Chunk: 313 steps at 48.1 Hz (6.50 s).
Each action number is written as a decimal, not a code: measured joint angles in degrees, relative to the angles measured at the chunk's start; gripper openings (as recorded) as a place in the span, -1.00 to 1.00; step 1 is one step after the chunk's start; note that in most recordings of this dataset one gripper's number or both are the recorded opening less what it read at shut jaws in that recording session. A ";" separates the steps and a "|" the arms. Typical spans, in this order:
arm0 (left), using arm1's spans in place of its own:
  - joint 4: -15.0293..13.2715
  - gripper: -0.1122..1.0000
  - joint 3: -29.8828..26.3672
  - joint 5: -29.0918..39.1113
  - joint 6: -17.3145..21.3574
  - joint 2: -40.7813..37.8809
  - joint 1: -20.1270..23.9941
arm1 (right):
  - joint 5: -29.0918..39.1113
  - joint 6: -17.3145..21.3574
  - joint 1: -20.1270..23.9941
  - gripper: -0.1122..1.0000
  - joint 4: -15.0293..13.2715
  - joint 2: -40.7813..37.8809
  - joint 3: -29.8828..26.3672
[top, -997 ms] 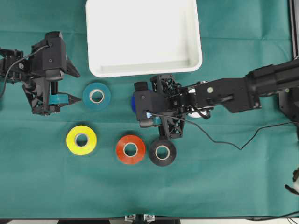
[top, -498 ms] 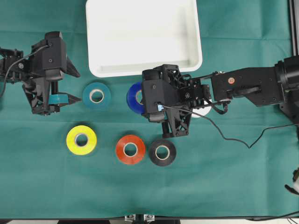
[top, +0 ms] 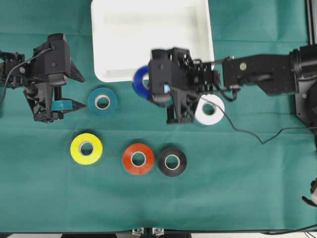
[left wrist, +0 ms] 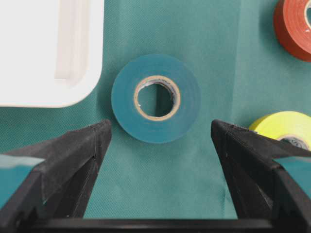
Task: Put the tape alternately from left to right into the white case.
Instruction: 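Carry the blue roll with the right gripper into the white tray, then release the blue roll in the tray and withdraw the right gripper, then move the left gripper to the yellow roll and grasp it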
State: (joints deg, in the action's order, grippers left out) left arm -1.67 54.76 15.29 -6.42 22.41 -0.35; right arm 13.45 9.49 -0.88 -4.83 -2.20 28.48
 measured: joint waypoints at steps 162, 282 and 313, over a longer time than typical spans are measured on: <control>0.00 0.63 0.00 0.09 -0.09 -0.09 -0.09 | -4.31 -0.35 -3.34 0.37 -3.69 -2.37 -0.18; -0.09 0.63 0.62 -4.22 -18.37 -8.70 -14.24 | -6.42 -0.09 4.92 0.37 -3.69 3.16 9.14; -0.09 0.63 -2.55 -4.31 -19.60 -17.93 -15.56 | -7.03 0.00 4.92 0.37 -3.69 3.16 9.58</control>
State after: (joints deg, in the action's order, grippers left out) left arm -1.76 52.21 10.99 -26.02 4.48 -15.91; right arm 6.42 9.49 4.04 -8.53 0.97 38.06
